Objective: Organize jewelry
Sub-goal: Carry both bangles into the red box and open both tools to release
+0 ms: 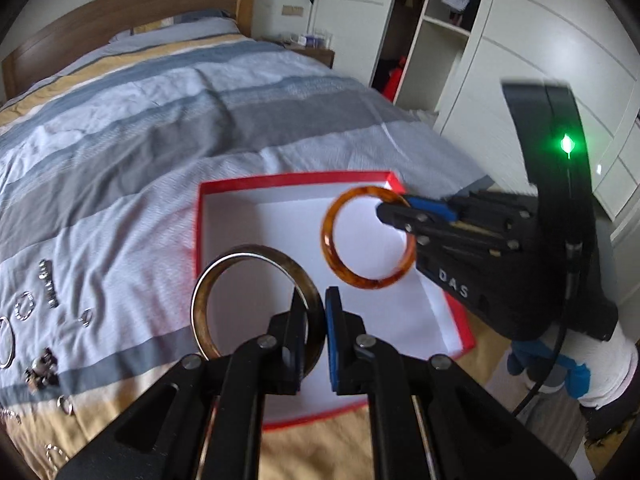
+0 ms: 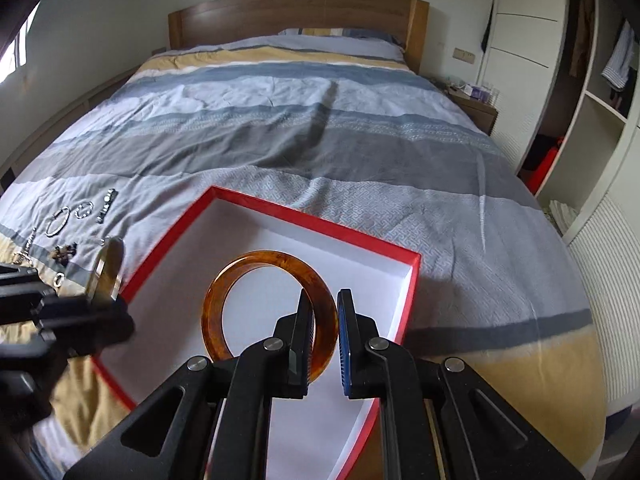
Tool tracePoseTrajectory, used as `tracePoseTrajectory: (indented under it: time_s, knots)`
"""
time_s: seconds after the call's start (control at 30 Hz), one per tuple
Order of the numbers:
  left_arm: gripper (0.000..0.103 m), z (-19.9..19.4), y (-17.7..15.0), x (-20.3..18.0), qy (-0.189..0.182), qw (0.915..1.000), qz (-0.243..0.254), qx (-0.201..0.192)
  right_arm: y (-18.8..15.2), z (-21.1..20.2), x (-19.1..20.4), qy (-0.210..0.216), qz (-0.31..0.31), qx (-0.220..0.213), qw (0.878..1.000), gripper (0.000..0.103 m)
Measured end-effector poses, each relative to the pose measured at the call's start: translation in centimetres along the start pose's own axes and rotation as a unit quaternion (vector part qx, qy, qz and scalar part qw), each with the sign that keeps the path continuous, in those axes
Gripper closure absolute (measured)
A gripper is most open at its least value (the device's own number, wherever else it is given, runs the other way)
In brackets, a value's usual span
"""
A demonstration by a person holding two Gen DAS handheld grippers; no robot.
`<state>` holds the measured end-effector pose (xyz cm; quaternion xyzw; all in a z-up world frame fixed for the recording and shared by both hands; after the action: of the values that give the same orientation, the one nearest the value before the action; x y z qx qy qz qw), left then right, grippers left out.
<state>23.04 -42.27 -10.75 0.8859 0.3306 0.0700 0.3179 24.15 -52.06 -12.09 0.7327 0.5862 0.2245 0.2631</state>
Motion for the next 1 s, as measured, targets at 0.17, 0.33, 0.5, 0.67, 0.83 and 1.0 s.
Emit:
tracePoseTrajectory:
  time_s: [0.17, 0.33, 0.5, 0.67, 0.83, 1.0]
  knots:
    - [0.095, 4.6, -1.4, 0.8, 0.005, 0.9991, -0.004, 0.042, -0.3, 4.1, 0.5, 0.006, -0.031, 0.038, 0.999, 0.092]
    - [0.095, 6.8, -3.1, 1.0, -0.006, 0.9982, -0.007, 0.059, -1.3, 6.2, 0.5, 0.006, -0.039, 0.067, 0.997, 0.092]
    - [0.093, 6.9, -3.1, 1.7, -0.03, 0.9975, -0.037, 0.052, -1.5, 6.5, -0.1, -0.005, -0.037, 0.067, 0.997, 0.077]
    - [0.063, 5.8, -2.8, 1.1, -0.035, 0.9974, -0.04, 0.05, -1.1, 5.7, -0.1, -0.018, -0.047, 0.063, 0.997, 0.061]
    - [0.062, 2.9, -2.1, 0.6, -0.026, 0.9985, -0.03, 0.037, -0.4, 1.7, -0.7, -0.037, -0.04, 0.035, 0.998, 0.053]
    - [0.062, -2.0, -2.0, 1.1, -0.008, 0.9992, -0.039, 0.003, -0.2, -4.4, -1.9, -0.05, 0.0, 0.006, 0.999, 0.053]
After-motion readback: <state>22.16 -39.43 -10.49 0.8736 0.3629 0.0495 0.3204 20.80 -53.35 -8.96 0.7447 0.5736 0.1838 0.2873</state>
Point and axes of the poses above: each gripper's, at about its wrist camera, not at the fingertips, and z roughly the way its jaws point, x to its left, y to its top, the point moved 9 cm from there along z, roughly the way its jaws point, and after that the axes turned 6 degrees about z, right-handed, at the moved point
